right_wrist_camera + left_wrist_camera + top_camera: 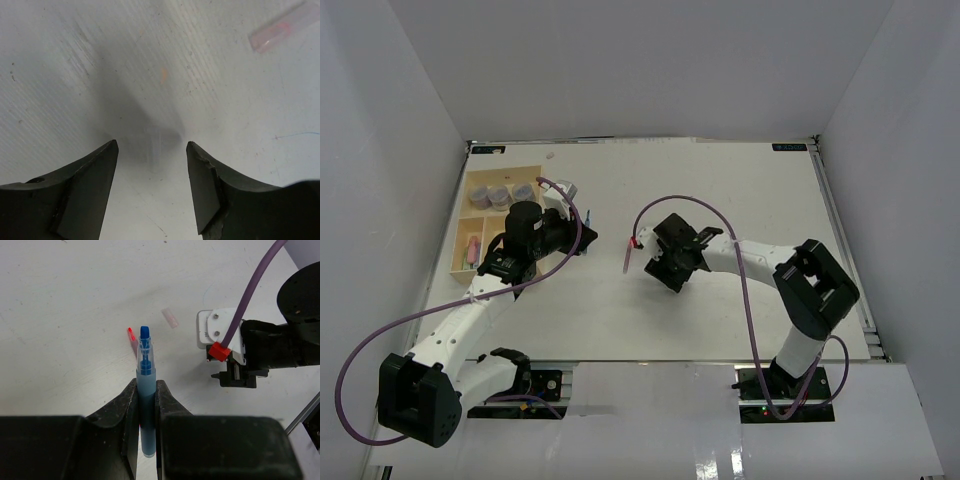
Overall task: Sort the stationery into containers
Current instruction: Pick up the pen cap from the center of the board.
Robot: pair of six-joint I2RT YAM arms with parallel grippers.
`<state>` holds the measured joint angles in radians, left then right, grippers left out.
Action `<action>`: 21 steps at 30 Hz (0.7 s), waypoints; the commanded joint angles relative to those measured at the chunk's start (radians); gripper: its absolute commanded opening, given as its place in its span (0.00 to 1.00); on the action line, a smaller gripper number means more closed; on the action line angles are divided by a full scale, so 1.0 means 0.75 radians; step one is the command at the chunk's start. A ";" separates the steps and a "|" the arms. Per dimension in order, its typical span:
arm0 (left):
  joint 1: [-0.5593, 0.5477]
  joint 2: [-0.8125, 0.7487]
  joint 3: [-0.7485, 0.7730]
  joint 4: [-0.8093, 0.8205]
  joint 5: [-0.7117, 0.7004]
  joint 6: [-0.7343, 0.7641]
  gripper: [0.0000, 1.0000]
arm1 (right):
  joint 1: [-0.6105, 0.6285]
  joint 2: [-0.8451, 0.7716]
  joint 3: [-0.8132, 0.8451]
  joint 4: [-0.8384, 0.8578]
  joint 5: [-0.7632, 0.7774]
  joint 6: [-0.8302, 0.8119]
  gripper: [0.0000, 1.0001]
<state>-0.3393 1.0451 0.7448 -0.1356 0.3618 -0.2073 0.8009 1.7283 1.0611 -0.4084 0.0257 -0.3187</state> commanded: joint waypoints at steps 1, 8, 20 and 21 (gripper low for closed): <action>0.007 -0.023 0.032 -0.005 0.002 0.000 0.00 | 0.008 -0.106 -0.032 -0.022 0.072 0.034 0.64; 0.007 -0.021 0.032 -0.005 0.010 -0.002 0.00 | -0.006 -0.153 -0.118 -0.022 0.127 0.083 0.64; 0.007 -0.017 0.030 -0.005 0.011 -0.004 0.00 | -0.064 -0.112 -0.134 0.011 0.146 0.120 0.63; 0.007 -0.019 0.032 -0.003 0.013 -0.004 0.00 | -0.072 -0.112 -0.140 0.025 0.144 0.124 0.63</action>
<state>-0.3393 1.0454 0.7448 -0.1356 0.3626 -0.2073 0.7616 1.6405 0.9661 -0.4168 0.1257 -0.2417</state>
